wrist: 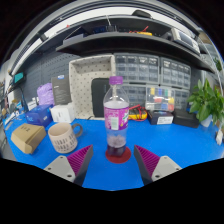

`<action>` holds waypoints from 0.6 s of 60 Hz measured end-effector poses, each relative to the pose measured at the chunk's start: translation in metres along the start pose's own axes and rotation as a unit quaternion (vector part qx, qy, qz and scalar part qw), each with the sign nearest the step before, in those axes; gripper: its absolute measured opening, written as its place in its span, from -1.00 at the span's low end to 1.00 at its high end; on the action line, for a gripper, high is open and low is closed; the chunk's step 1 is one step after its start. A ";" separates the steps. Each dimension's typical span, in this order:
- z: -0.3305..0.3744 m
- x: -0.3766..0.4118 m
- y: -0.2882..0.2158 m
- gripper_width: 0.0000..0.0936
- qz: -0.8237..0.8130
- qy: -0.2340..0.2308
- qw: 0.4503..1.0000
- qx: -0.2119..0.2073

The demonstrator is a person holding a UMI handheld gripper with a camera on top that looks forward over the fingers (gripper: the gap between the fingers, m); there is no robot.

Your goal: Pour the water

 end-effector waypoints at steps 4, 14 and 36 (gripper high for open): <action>0.017 0.011 0.003 0.79 -0.012 -0.003 1.000 0.012; 0.051 0.031 -0.029 0.81 -0.019 0.000 1.000 -0.001; 0.099 0.038 -0.077 0.79 -0.030 0.027 0.999 -0.019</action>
Point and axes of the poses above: the point between the fingertips, and its own axes, seen from behind it with the camera up: x to the left, y down, z backward, against the way the camera looks, the point moved 1 cm from there along z, backward, against the way the camera looks, and after that the axes turned 7 degrees about x, right-handed, at the moved point
